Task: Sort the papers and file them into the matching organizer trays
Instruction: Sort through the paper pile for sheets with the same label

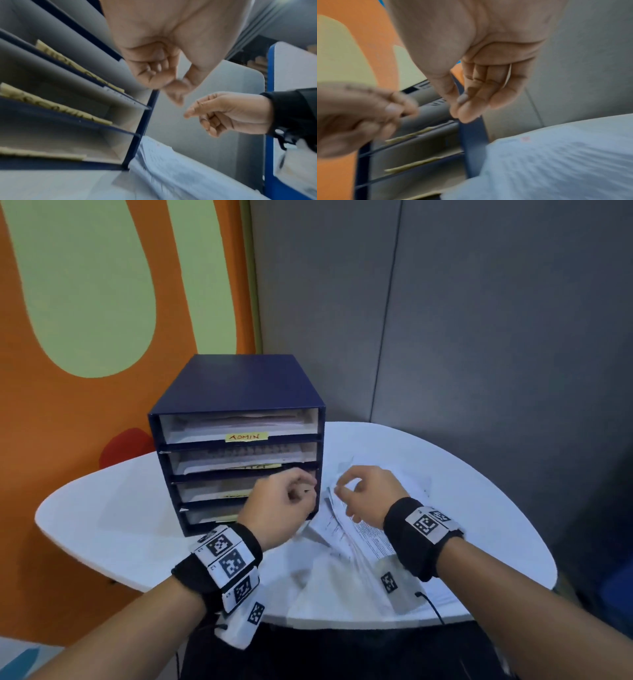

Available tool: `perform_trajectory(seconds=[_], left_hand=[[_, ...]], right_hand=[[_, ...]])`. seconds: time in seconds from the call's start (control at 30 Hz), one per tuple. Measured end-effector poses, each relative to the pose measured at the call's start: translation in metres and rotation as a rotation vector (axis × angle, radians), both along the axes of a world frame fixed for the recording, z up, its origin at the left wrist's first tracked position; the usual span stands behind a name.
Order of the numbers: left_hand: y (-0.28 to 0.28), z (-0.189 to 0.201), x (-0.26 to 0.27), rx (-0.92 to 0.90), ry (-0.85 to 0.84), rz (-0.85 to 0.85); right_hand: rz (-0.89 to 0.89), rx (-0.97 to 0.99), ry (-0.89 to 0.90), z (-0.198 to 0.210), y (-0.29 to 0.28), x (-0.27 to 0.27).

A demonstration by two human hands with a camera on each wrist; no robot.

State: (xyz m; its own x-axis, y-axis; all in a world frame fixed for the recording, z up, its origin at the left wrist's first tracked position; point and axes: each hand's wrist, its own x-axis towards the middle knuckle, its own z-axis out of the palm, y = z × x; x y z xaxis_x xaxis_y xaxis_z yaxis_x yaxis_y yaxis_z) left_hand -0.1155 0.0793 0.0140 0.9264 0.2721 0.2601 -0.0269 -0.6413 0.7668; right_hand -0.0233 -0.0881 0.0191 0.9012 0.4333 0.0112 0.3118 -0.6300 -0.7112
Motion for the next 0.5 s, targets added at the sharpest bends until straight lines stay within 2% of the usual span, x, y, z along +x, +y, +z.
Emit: perform_trajectory(seconds=[0.07, 0.17, 0.23, 0.27, 0.33, 0.4, 0.5], left_hand=[[-0.011, -0.021, 0.010, 0.091, 0.181, -0.019], [-0.027, -0.050, 0.028, 0.013, 0.452, 0.004], [-0.039, -0.063, 0.039, -0.014, 0.514, 0.018], [-0.046, -0.066, 0.044, 0.040, 0.507, 0.027], [-0.055, -0.073, 0.052, 0.244, 0.486, 0.058], [-0.061, -0.081, 0.057, 0.387, 0.568, 0.082], [-0.063, -0.088, 0.064, 0.392, 0.682, 0.109]], right_hand=[[-0.136, -0.088, -0.020, -0.014, -0.038, 0.023], [-0.323, -0.374, 0.006, -0.042, -0.093, 0.053], [-0.422, -0.491, 0.091, -0.058, -0.120, 0.064], [-0.455, -0.512, 0.145, -0.063, -0.130, 0.065], [-0.436, -0.570, 0.256, -0.068, -0.139, 0.063], [-0.373, -0.653, 0.292, -0.069, -0.140, 0.060], [-0.344, -0.727, 0.322, -0.070, -0.136, 0.057]])
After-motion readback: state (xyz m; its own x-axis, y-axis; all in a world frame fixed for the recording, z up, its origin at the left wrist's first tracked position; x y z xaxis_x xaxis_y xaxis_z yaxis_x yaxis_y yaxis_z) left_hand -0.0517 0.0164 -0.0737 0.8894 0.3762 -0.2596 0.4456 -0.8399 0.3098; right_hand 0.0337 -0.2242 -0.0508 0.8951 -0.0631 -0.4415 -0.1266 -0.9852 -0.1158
